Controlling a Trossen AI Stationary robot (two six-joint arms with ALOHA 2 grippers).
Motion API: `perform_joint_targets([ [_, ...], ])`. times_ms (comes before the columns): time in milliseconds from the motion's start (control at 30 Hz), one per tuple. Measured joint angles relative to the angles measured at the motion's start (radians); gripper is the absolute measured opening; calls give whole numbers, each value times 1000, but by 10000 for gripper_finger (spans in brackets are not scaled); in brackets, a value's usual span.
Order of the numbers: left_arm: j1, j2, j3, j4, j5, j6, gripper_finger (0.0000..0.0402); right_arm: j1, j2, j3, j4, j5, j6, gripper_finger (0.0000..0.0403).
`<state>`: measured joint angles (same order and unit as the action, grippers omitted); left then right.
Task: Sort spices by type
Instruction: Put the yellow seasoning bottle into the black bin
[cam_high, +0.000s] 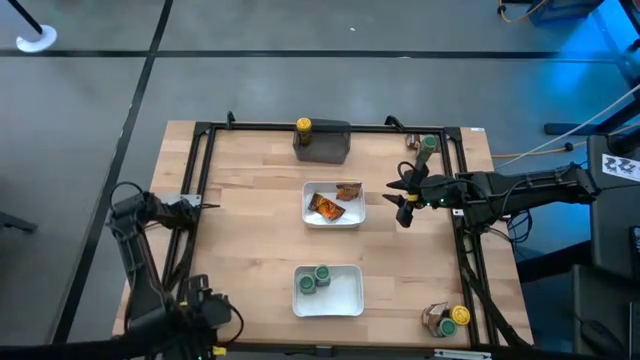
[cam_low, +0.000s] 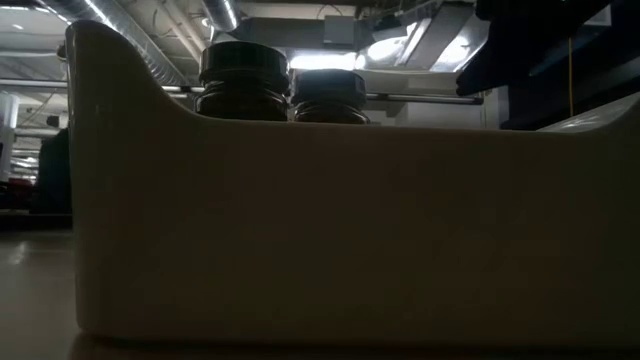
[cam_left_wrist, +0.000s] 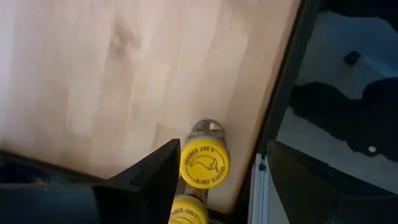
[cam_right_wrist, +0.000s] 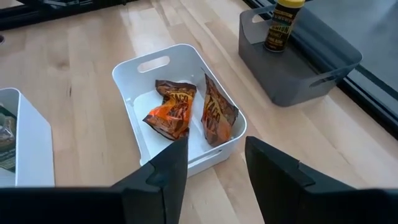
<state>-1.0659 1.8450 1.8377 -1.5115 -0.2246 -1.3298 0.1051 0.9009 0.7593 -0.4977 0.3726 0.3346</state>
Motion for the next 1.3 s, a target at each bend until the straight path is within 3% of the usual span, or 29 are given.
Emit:
perform_joint_targets([
  [233, -44, 1, -115, 79, 50, -53, 223, 0, 0, 0, 2, 0, 13, 163],
  [467, -54, 1, -211, 145, 62, 6, 223, 0, 0, 0, 2, 0, 25, 163],
  [867, -54, -3, -289, 162, 72, 31, 223, 0, 0, 0, 0, 0, 28, 163],
  [1300, -50, -2, -293, 164, 72, 50, 223, 0, 0, 0, 1, 0, 27, 163],
])
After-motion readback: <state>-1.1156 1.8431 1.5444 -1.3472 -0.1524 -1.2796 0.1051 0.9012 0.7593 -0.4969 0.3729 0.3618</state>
